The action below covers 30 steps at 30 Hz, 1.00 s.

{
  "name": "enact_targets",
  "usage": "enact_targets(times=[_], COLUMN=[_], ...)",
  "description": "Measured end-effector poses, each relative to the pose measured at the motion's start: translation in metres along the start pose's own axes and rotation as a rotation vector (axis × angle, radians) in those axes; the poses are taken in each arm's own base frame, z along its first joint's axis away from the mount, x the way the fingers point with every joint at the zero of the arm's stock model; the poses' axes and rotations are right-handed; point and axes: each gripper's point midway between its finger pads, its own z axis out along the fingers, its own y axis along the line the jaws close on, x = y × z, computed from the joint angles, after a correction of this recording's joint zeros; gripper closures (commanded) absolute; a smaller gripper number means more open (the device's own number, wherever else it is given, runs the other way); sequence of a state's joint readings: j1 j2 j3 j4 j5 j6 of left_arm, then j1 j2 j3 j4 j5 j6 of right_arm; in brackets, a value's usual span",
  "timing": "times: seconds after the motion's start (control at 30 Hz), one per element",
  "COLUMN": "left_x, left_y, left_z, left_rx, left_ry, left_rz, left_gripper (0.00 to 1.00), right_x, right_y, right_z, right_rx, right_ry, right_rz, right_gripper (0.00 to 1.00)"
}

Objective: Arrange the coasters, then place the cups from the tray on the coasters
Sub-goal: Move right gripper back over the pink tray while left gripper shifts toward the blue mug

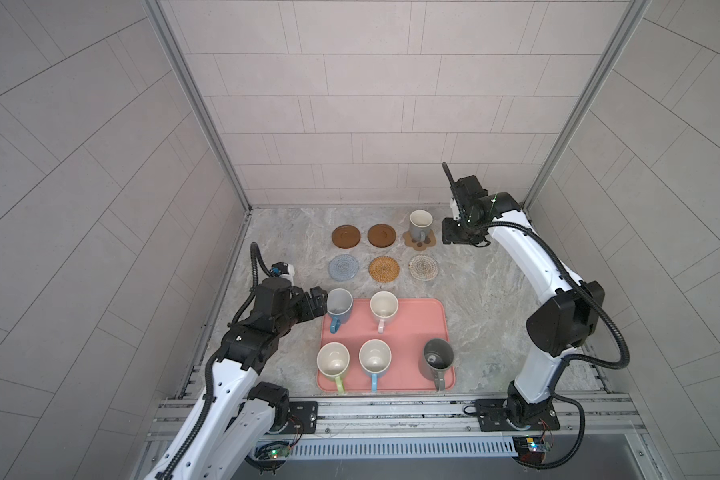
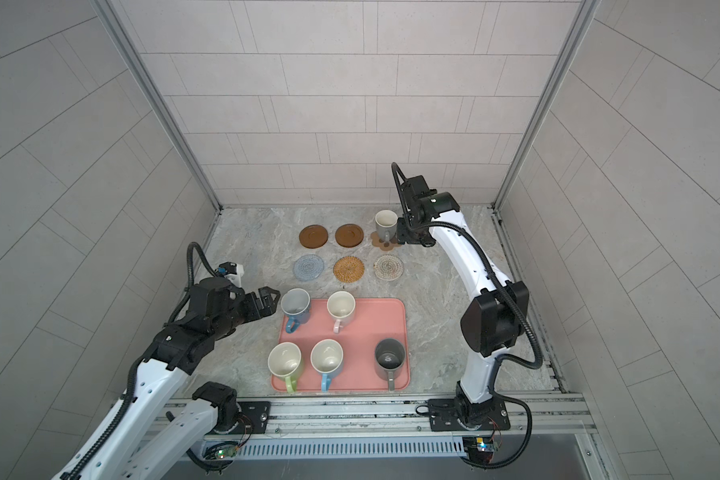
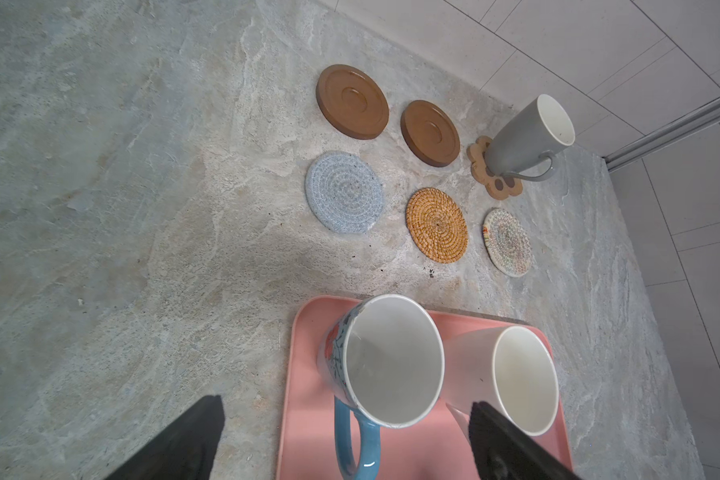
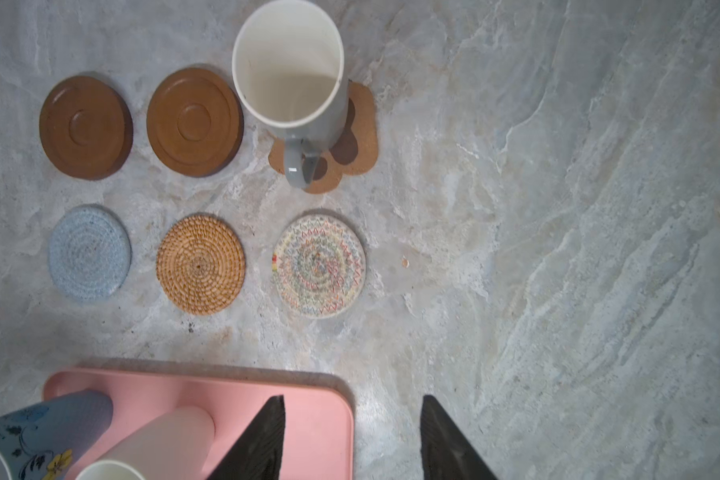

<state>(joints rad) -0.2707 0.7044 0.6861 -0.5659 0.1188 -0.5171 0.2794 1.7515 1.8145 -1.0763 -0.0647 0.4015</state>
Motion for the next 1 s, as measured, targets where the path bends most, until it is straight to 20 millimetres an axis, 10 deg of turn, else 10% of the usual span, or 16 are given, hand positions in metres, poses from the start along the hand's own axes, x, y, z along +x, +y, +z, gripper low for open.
enact_targets(times=[0.37,1.0], left_x=[0.0,0.019], left_y=[-0.003,-0.013], left_z=[0.001,-0.001], left_rx=[0.001,0.027], left_ry=[0.036,0.139], left_rz=[0.018,0.078], left_gripper=[0.02,0.08], right_x=[0.078,0.14], right_y=[-0.025,-0.037], right_z=[-0.018,-0.038], right_rx=[-0.009,-0.045], right_ry=[0.011,-0.022], right_rz=[0.069,0.176], right_gripper=[0.45,0.45])
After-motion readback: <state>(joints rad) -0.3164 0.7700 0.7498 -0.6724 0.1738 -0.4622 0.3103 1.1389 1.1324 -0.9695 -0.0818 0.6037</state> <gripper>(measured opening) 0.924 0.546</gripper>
